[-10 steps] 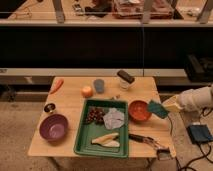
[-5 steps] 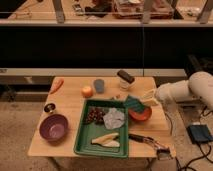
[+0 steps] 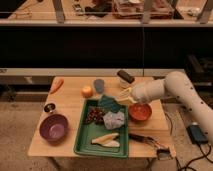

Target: Place sponge in purple bowl

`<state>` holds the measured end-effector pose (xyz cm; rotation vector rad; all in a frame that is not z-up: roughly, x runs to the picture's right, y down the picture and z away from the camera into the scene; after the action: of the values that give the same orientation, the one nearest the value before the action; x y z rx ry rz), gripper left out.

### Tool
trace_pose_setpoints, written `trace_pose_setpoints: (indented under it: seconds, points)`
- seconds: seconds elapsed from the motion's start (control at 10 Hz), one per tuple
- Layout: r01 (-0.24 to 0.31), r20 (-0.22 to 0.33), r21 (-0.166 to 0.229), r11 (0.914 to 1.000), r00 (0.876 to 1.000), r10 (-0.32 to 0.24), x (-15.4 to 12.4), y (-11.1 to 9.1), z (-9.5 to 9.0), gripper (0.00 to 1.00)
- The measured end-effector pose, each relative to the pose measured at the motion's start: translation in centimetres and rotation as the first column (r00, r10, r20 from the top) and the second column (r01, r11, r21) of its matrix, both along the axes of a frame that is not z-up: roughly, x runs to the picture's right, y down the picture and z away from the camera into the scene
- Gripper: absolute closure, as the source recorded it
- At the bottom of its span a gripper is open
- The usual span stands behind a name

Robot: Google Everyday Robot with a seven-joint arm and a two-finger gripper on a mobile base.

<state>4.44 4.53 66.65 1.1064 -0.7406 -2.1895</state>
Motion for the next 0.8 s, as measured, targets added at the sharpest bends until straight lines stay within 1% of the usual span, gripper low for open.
trace_pose_setpoints:
  seconds: [0.1, 0.2, 0.3, 0.4, 0.6, 0.7, 0.8]
  points:
    - [0.003, 0.037, -0.004, 1.0, 0.999, -0.003, -2.7, 0.3, -0.4, 1.0]
    - [0.005, 0.066, -0.008, 1.0, 0.998, -0.004, -4.6, 0.6, -0.6, 1.0]
    - [0.008, 0.099, -0.011, 0.9999, 0.995, -0.007, -6.9, 0.9, -0.9, 1.0]
    - [0.019, 0.133, -0.014, 0.9997, 0.991, -0.017, -9.9, 1.4, -1.2, 1.0]
    - [0.039, 0.176, -0.017, 0.9991, 0.984, -0.035, -14.5, 2.4, -1.2, 1.0]
    - [0.056, 0.197, -0.016, 0.9983, 0.979, -0.051, -17.5, 3.2, -0.9, 1.0]
    - [0.072, 0.208, -0.015, 0.9973, 0.976, -0.067, -19.4, 4.0, -0.5, 1.0]
